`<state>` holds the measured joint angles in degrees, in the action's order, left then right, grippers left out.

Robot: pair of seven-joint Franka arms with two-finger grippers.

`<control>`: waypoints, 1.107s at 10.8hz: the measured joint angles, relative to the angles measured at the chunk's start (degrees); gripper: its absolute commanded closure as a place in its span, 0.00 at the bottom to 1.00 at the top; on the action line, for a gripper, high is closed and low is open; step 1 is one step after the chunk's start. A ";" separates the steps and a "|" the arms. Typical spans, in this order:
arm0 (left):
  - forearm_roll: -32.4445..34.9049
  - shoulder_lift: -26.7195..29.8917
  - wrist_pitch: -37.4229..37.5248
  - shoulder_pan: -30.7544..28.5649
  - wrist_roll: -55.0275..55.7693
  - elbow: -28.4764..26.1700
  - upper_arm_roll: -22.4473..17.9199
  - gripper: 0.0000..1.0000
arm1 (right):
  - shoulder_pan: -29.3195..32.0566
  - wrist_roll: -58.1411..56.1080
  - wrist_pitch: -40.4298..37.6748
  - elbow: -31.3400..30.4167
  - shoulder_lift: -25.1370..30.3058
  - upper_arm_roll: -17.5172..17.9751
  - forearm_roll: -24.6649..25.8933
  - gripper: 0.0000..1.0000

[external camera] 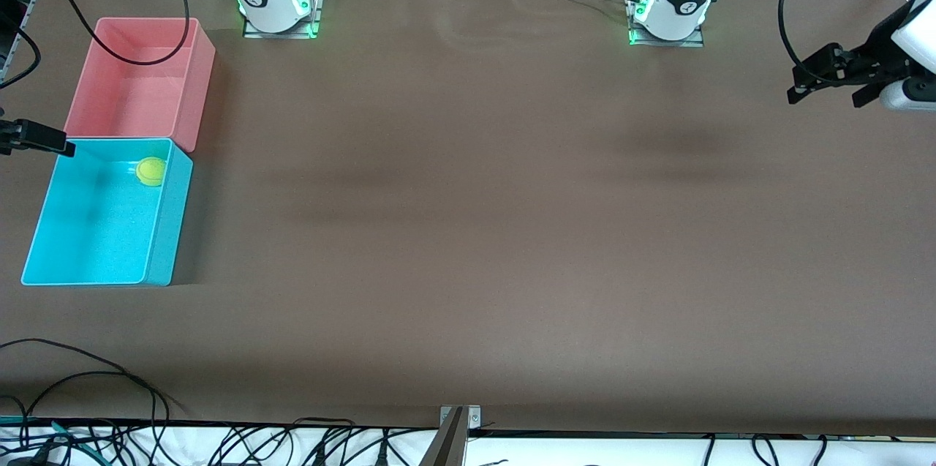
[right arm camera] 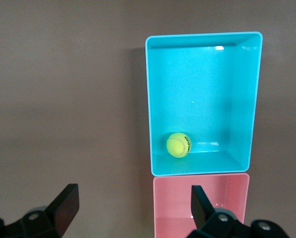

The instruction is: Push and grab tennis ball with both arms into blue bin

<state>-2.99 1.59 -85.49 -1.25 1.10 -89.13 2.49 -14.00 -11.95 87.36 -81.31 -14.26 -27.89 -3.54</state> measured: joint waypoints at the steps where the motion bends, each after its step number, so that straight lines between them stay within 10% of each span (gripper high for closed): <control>1: 0.00 -0.45 -0.32 -0.11 0.00 0.64 -0.23 0.00 | 0.96 1.59 1.20 -0.55 0.63 1.33 0.00 0.00; 6: 0.00 -0.80 -0.33 -1.49 -0.03 1.68 -0.97 0.00 | 17.74 3.94 12.41 -15.68 12.47 20.38 0.86 0.00; 12: 0.00 -0.79 -0.29 -1.76 -0.03 2.09 -0.87 0.00 | 17.73 8.29 13.85 -21.02 19.14 25.07 4.53 0.00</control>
<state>-2.99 0.80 -85.78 -3.01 1.07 -87.04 1.62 3.73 -3.66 101.21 -102.33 4.87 -2.82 0.99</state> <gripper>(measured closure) 0.000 0.000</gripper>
